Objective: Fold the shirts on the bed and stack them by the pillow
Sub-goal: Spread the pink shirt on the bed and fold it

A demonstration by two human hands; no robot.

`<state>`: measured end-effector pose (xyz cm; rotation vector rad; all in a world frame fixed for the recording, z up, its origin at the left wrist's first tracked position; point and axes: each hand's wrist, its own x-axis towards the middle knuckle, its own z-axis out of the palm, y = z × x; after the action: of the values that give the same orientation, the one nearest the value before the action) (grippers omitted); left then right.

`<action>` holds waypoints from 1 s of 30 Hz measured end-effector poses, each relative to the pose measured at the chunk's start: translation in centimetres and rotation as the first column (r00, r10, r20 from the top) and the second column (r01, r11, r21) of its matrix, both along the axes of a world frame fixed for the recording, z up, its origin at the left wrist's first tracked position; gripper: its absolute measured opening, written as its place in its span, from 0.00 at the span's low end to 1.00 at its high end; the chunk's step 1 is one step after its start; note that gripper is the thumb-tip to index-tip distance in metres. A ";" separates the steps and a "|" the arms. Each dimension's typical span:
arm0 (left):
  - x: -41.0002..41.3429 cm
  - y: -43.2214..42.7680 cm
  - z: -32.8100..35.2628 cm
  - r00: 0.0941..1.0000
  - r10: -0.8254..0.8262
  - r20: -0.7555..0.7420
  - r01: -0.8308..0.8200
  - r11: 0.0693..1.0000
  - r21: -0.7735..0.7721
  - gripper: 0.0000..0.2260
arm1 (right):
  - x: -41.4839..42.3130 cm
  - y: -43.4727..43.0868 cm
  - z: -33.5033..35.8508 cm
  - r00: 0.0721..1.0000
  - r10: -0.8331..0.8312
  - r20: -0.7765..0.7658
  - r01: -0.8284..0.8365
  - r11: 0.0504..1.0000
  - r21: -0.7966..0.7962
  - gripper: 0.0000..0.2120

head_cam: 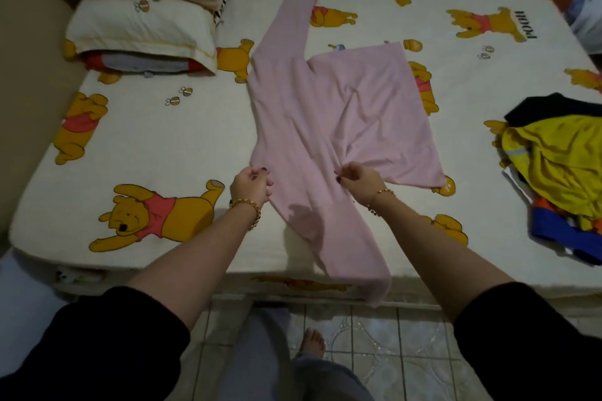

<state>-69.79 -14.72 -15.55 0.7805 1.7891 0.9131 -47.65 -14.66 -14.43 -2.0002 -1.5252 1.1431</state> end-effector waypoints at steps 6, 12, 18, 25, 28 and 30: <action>-5.9 8.7 -0.7 0.997 0.027 -0.076 -0.028 1.000 -0.007 0.05 | -5.7 10.1 -0.5 0.996 0.003 -0.086 0.002 0.999 0.050 0.06; -8.3 14.7 -3.9 0.992 0.031 -0.122 -0.037 0.998 -0.045 0.06 | -8.7 18.7 -3.3 0.995 0.044 -0.088 -0.038 0.997 0.069 0.07; -8.2 16.5 -9.7 0.988 0.087 -0.127 -0.105 0.984 -0.146 0.07 | -9.5 25.4 -7.7 0.961 0.278 -0.008 -0.276 0.955 0.107 0.09; -4.0 14.0 -15.6 0.980 -0.023 -0.198 -0.040 0.950 -0.308 0.11 | -10.0 29.3 -12.0 0.819 0.550 0.165 -0.567 0.819 0.088 0.11; -2.9 14.4 -15.2 0.905 -0.126 -0.406 0.028 0.971 -0.238 0.10 | -10.7 30.9 -12.9 0.720 0.606 0.337 -0.670 0.733 0.114 0.14; -2.4 14.7 -14.8 0.906 -0.022 -0.423 -0.046 0.988 -0.150 0.11 | -11.4 32.0 -12.8 0.636 0.613 0.469 -0.736 0.665 0.129 0.19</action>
<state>-72.23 -0.04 -30.36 0.9172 2.2167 0.6284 -59.01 17.38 -27.20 -1.4878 -2.6482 0.6474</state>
